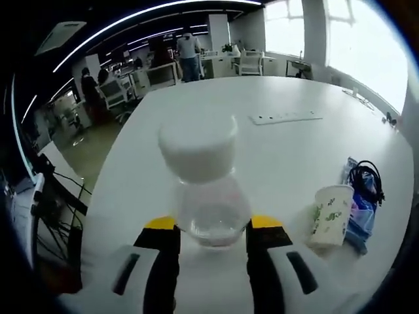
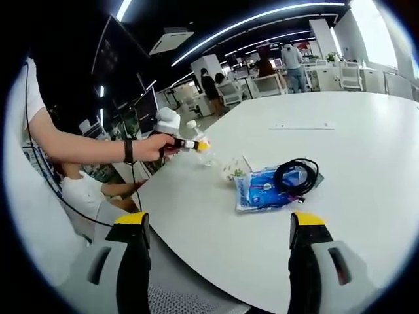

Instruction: Arrange the tabletop items into an orderly group along one side of the table until the central work area is clear of visible clutter.

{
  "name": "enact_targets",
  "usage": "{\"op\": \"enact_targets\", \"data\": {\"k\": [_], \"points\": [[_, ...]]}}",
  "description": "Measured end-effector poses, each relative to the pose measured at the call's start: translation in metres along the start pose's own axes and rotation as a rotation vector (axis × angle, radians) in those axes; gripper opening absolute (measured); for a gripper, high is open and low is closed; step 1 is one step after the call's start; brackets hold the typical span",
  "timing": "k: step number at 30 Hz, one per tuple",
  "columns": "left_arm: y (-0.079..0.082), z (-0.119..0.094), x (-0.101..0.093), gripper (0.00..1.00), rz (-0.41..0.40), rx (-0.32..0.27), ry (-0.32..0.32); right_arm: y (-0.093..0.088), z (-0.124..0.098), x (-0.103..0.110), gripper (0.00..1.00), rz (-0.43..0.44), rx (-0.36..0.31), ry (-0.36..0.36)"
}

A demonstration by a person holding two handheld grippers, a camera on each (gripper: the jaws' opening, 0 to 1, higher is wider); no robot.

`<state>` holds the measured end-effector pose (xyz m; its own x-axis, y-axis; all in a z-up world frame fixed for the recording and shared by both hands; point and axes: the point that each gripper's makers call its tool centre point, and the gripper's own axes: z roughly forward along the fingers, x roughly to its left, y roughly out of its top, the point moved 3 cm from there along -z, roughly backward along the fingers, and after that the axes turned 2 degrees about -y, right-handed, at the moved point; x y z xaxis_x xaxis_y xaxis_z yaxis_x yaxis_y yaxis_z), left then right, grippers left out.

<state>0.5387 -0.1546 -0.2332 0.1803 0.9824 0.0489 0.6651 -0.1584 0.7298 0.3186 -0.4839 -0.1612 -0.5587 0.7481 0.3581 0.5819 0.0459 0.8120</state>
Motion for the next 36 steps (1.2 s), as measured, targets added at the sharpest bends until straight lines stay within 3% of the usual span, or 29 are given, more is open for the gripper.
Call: {"op": "enact_targets", "data": {"k": [9, 18, 20, 24, 36], "points": [[0.006, -0.034, -0.01, 0.42, 0.046, -0.041, -0.012, 0.012, 0.002, 0.0, 0.89, -0.032, -0.01, 0.025], [0.027, -0.067, -0.025, 0.44, 0.073, -0.114, -0.026, 0.029, 0.002, 0.0, 0.89, -0.081, -0.028, 0.049], [0.031, -0.074, -0.028, 0.44, 0.112, -0.135, -0.014, 0.03, 0.002, 0.0, 0.89, -0.087, -0.031, 0.054], [0.032, -0.085, -0.041, 0.44, 0.12, -0.138, -0.035, 0.035, 0.0, -0.001, 0.89, -0.101, -0.035, 0.059], [0.067, -0.1, -0.086, 0.48, 0.177, -0.197, -0.117, 0.049, -0.005, -0.011, 0.89, -0.118, -0.062, 0.055]]}}
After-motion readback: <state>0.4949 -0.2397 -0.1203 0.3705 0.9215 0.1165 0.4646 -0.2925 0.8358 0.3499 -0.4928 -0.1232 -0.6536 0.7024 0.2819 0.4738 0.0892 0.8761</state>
